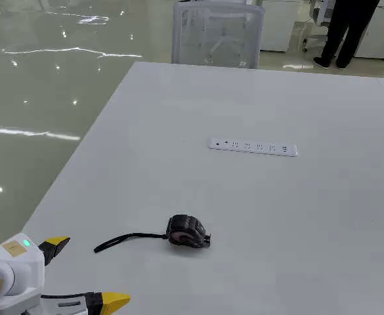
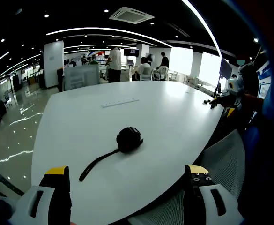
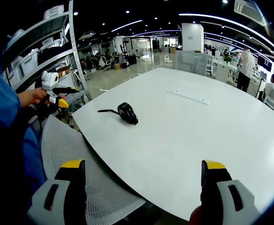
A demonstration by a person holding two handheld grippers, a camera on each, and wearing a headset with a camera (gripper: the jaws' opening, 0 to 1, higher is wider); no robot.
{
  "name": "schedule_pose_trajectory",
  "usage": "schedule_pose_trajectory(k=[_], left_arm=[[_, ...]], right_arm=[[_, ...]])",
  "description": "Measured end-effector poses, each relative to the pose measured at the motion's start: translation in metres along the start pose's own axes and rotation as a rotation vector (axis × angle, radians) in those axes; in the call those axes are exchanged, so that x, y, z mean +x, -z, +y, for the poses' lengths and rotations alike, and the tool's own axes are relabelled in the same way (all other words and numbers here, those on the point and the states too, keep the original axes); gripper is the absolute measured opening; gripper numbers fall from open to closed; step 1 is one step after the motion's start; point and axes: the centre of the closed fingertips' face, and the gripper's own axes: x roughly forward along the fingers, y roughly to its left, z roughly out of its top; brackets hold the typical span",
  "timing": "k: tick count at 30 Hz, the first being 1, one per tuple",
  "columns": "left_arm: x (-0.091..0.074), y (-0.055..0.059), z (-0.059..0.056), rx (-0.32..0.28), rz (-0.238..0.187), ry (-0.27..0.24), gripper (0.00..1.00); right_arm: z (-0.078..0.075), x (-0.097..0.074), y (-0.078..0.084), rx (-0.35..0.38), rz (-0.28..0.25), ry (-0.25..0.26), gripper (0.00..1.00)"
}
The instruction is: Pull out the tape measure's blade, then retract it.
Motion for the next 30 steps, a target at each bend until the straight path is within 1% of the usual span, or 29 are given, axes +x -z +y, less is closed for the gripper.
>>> schedule_pose_trajectory(k=[8,11,13,17,22,30], left_arm=[[-0.001,0.000,0.001,0.009,-0.001,0.006,0.98],[-0.001,0.003,0.000,0.014,0.007,0.008,0.99],[-0.002,0.002,0.001,0.015,-0.007,0.011,0.99],[-0.003,0.006,0.004,0.020,0.007,0.010,0.99],[-0.002,0.009,0.008,0.016,0.017,0.012,0.99],[0.006,0.012,0.012,0.012,0.024,0.019,0.98]], right_arm=[[0.000,-0.002,-0.002,-0.005,-0.002,0.006,1.00],[0.000,-0.003,-0.001,-0.009,0.001,0.005,1.00],[0.000,-0.003,-0.001,-0.009,0.001,0.003,1.00],[-0.001,-0.002,-0.002,-0.009,-0.001,0.002,1.00],[-0.001,0.000,-0.004,-0.009,-0.007,-0.001,1.00],[-0.004,0.009,-0.009,-0.011,-0.011,-0.006,0.99]])
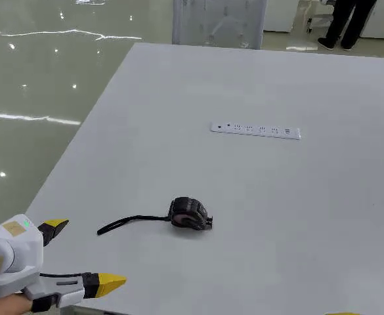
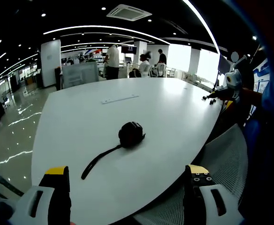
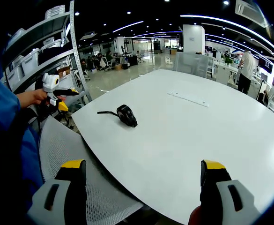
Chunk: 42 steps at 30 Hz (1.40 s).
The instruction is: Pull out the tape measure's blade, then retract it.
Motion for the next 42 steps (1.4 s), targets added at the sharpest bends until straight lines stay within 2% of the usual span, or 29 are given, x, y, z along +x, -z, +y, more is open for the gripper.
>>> schedule_pose_trajectory(k=[11,13,16,29,33,42], left_arm=[[0.019,-0.005,0.002,0.018,0.000,0.019,0.96],[0.024,-0.004,0.003,0.016,0.011,0.017,0.96],[0.028,-0.007,0.002,0.013,0.007,0.019,0.96],[0.055,-0.009,-0.005,0.025,0.035,0.059,0.97],[0.062,-0.014,-0.004,0.023,0.021,0.066,0.97],[0.082,-0.020,-0.009,0.037,0.025,0.099,0.97]], right_arm=[[-0.003,0.015,-0.003,-0.014,0.010,-0.024,0.97],[-0.003,0.017,-0.004,-0.016,0.011,-0.028,0.97],[-0.005,0.021,-0.005,-0.016,0.013,-0.032,0.97],[-0.009,0.041,0.005,-0.022,0.052,-0.063,0.96],[-0.009,0.047,0.005,-0.024,0.060,-0.072,0.96],[-0.008,0.067,0.002,-0.045,0.072,-0.105,0.94]])
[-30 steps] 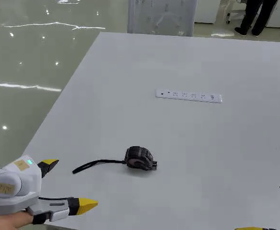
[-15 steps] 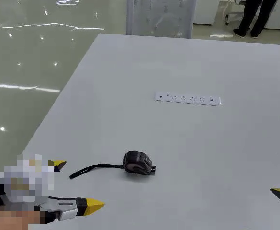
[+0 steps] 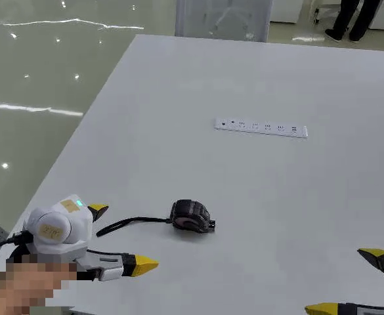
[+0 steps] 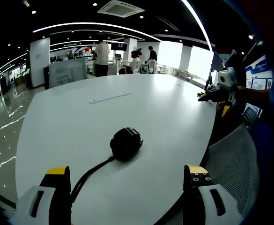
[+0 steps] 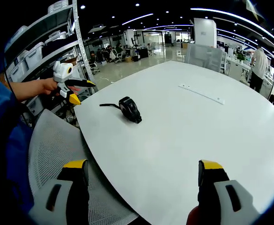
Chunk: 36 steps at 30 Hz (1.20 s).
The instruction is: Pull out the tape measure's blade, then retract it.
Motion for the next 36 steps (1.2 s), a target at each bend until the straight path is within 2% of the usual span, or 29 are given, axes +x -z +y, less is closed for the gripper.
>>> schedule_pose_trajectory(k=[9,25,29,31,36], left_arm=[[0.023,-0.005,-0.007,0.045,0.018,0.050,0.95],[0.057,-0.011,-0.011,0.094,0.050,0.103,0.90],[0.066,-0.011,-0.013,0.123,0.064,0.117,0.89],[0.069,-0.011,-0.014,0.157,0.081,0.127,0.88],[0.077,-0.015,-0.015,0.177,0.089,0.145,0.87]], right_arm=[[0.001,0.024,-0.009,-0.036,0.003,-0.038,0.93],[0.007,0.059,-0.012,-0.112,0.031,-0.114,0.89],[0.008,0.070,-0.016,-0.140,0.042,-0.135,0.87],[0.009,0.076,-0.020,-0.151,0.041,-0.143,0.86],[0.010,0.088,-0.027,-0.190,0.043,-0.164,0.84]])
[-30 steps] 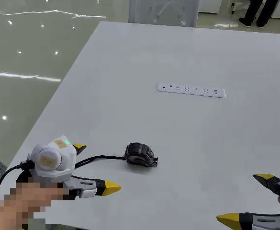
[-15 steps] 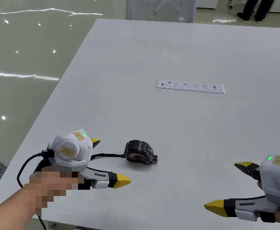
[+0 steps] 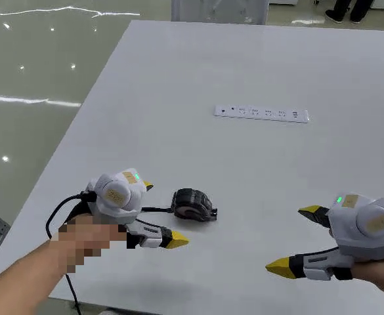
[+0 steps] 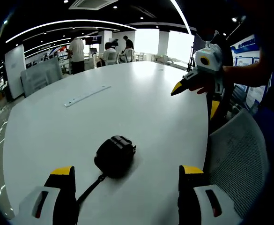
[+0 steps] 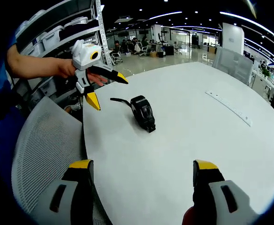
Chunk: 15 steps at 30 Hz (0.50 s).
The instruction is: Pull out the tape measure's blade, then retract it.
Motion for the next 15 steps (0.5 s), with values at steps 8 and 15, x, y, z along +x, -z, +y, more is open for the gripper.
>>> schedule_pose_trajectory(k=[8,15], left_arm=[[0.014,-0.006,0.001,0.055,0.025,0.028,0.84],[0.028,-0.010,0.004,0.071,0.036,0.046,0.82]], right_arm=[[-0.001,0.017,-0.006,-0.056,0.010,-0.026,0.80],[-0.002,0.033,-0.010,-0.111,0.017,-0.048,0.75]])
